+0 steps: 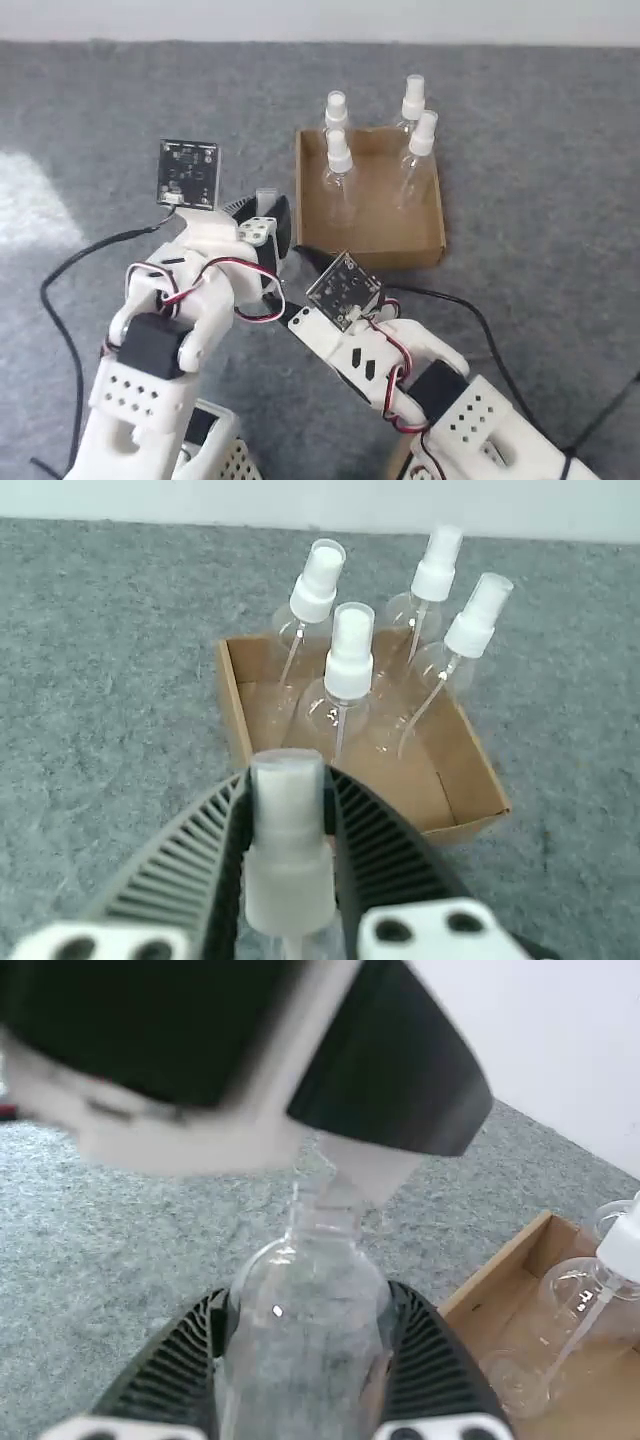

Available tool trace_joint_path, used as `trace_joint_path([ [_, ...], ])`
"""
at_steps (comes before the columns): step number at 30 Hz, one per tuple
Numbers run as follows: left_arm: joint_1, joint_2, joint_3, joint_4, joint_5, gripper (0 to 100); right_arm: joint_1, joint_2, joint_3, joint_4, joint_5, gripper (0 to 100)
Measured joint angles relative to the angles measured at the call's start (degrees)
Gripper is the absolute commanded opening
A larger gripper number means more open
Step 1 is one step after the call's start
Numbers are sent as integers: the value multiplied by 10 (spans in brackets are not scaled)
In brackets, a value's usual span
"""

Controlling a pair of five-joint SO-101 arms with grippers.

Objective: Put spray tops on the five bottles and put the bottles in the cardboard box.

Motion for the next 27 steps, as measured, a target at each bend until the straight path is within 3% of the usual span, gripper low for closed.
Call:
trace_joint_path([
  [8, 7, 0, 4, -1, -1, 13, 38, 21, 0, -28, -53, 6],
  [15, 14, -2, 63, -46, -1, 13, 39, 34, 3, -28, -60, 6],
  [27, -11, -2, 64, -48, -1, 81, 50, 34, 5, -47, -60, 6],
])
